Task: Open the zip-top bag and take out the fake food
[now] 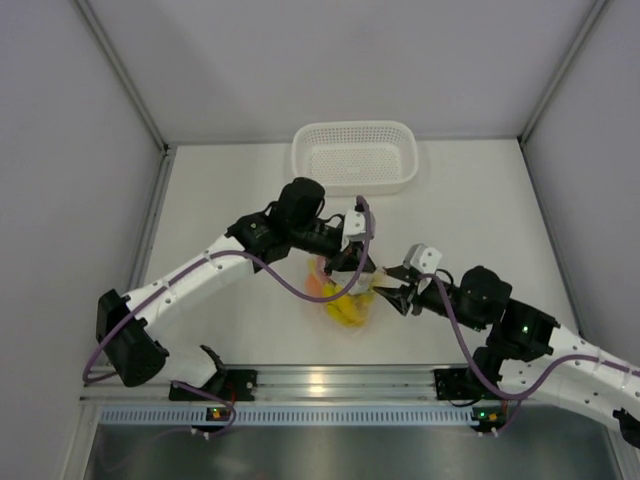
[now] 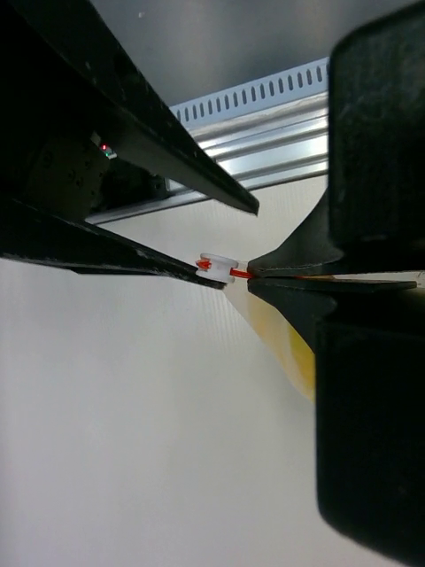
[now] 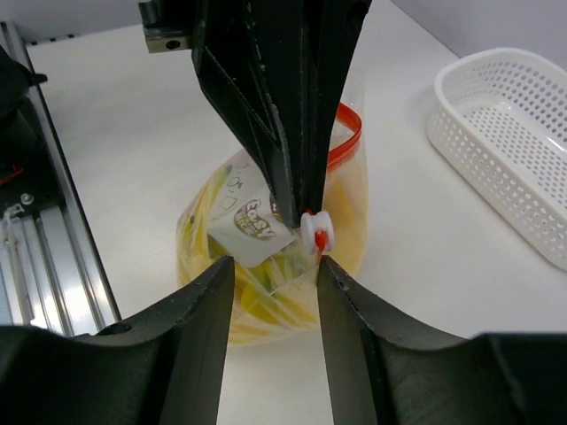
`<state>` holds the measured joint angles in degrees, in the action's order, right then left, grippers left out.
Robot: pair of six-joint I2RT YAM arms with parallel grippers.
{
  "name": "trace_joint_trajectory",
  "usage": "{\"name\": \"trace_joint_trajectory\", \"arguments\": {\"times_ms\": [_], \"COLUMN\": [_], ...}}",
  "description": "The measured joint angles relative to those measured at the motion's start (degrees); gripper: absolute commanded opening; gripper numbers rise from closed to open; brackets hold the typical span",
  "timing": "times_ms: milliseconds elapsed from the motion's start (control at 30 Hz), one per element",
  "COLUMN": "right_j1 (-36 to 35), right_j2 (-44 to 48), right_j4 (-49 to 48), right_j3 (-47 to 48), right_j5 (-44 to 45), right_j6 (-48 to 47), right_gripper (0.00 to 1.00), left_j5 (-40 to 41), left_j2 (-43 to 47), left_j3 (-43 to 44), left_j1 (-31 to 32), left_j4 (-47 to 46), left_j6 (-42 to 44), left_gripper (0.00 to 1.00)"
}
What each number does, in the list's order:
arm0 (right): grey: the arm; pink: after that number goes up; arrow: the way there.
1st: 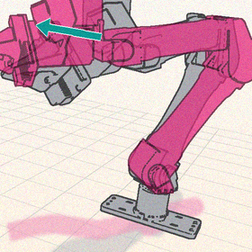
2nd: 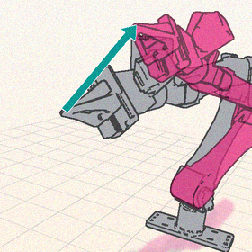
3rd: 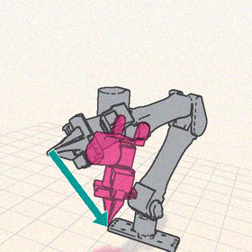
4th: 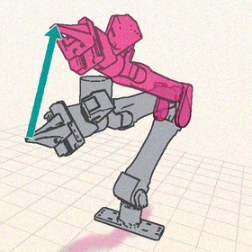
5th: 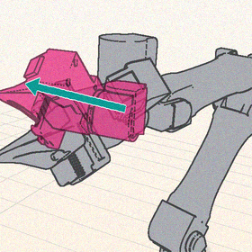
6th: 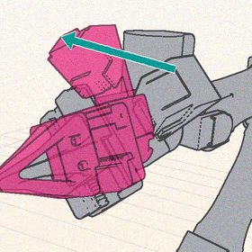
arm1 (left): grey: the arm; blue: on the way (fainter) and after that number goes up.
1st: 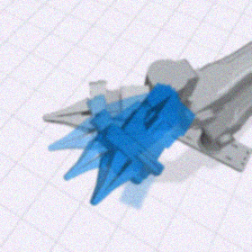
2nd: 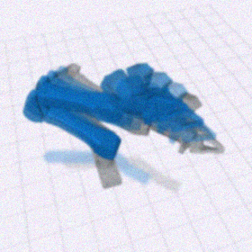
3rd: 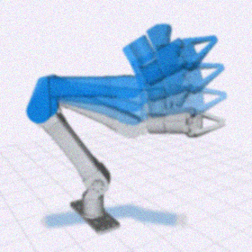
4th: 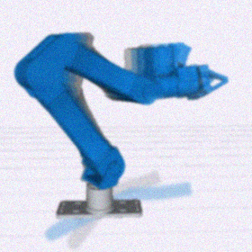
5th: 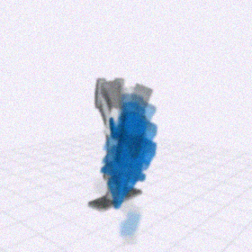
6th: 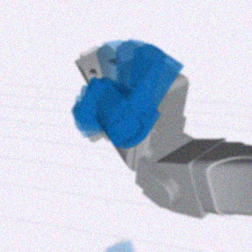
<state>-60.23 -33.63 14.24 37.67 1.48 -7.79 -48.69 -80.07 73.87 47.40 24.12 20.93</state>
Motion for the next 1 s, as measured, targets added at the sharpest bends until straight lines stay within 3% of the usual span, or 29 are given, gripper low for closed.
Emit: {"name": "trace_joint_trajectory", "arguments": {"times_ms": [133, 467, 533, 767, 1000], "right_j1": [0.0, 0.0, 0.0, 0.0, 0.0], "right_j2": [4.1, 0.1, -1.2, -2.6, -1.9], "right_j4": [-2.8, -13.8, -14.9, -14.9, -13.1], "right_j3": [-2.4, -2.8, -2.8, -2.1, 0.7], "right_j5": [0.2, 5.9, 6.6, 7.4, 3.7], "right_j6": [2.4, 11.6, 11.8, 8.2, 3.2], "right_gripper": [0.51, 0.47, 0.46, 0.61, 0.65], "left_j5": [4.2, 8.0, 8.0, 6.9, 2.8], "left_j2": [1.0, 3.5, 4.3, 7.8, 10.3], "left_j3": [0.6, 3.0, 3.0, 3.0, 2.4], "left_j1": [-0.1, -0.2, -0.3, -0.3, -0.4], "left_j4": [0.2, 0.3, 0.4, 0.9, 0.8], "left_j6": [-0.5, -3.4, -3.5, -3.2, -2.7], "left_gripper": [0.0, 0.0, 0.0, 0.0, 0.0]}}
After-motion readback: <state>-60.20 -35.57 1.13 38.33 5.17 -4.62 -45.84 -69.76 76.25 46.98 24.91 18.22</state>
